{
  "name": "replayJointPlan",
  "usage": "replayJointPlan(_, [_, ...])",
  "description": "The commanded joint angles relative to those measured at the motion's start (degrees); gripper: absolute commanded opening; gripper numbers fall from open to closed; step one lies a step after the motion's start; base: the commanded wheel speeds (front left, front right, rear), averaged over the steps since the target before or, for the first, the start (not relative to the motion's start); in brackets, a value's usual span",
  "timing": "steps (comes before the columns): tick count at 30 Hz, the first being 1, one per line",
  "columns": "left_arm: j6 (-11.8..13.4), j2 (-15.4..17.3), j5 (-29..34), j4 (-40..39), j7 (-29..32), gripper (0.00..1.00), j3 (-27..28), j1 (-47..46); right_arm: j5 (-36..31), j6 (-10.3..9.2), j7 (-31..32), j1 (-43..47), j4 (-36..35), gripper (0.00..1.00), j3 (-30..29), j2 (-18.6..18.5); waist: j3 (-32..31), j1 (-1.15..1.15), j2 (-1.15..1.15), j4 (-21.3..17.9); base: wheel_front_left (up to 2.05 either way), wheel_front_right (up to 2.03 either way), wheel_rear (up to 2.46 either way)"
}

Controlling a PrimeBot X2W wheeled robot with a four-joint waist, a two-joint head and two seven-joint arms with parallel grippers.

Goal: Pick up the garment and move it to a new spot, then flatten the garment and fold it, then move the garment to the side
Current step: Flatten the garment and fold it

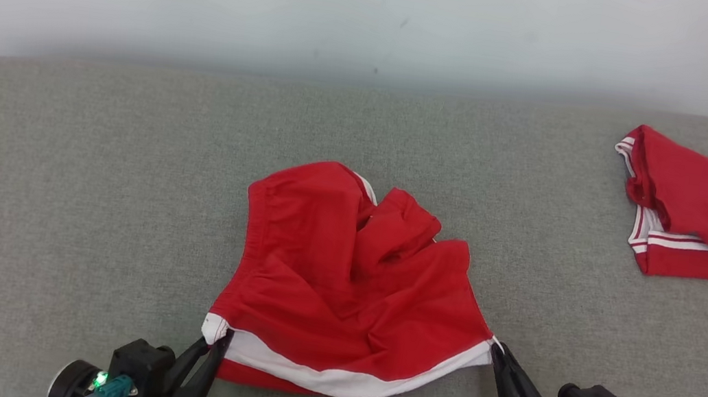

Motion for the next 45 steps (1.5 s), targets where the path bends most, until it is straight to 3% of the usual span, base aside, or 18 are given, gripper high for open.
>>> replayJointPlan(1, [0.25,0.08,1.03,-1.75,-0.17,0.0,1.19,1.6,0.53,-0.16,-0.07,0.84,-1.98,0.0,-0.25,0.0,-0.96,0.0,-0.01,0.09,0.0,0.0,0.0])
replayJointPlan(10, [-0.02,2.01,1.84,-9.13,-0.05,0.0,4.82,-3.2,5.75,-0.16,0.01,-5.38,-8.0,0.0,0.71,-2.29,-1.01,0.0,-0.01,-0.26,0.0,0.0,0.0])
replayJointPlan(22, [-0.18,6.46,-4.12,-11.01,9.88,0.0,2.01,-32.3,14.48,-0.16,4.28,-31.69,-5.34,0.0,0.19,-4.33,10.89,0.0,-0.01,-0.85,0.0,0.0,0.0])
replayJointPlan(28, [-0.17,8.23,-9.59,-4.26,14.63,0.0,0.72,-56.51,19.89,-0.16,8.61,-54.14,-0.71,0.0,-2.16,-2.71,21.11,0.0,-0.01,-2.55,0.0,0.0,0.0])
replayJointPlan(35, [-0.17,6.34,-12.07,4.19,15.89,0.0,-1.34,-75.13,25.21,-0.16,12.37,-73.43,7.77,0.0,-7.26,-0.25,26.97,0.0,-0.01,-3.84,0.0,0.0,0.0])
replayJointPlan(45, [-0.17,3.42,-12.8,14.74,13.54,0.0,-4.16,-90.75,20.49,-0.16,11.35,-89.7,18.52,0.0,-5.3,0.25,32.09,0.0,-0.01,-5.37,0.0,0.0,0.0])
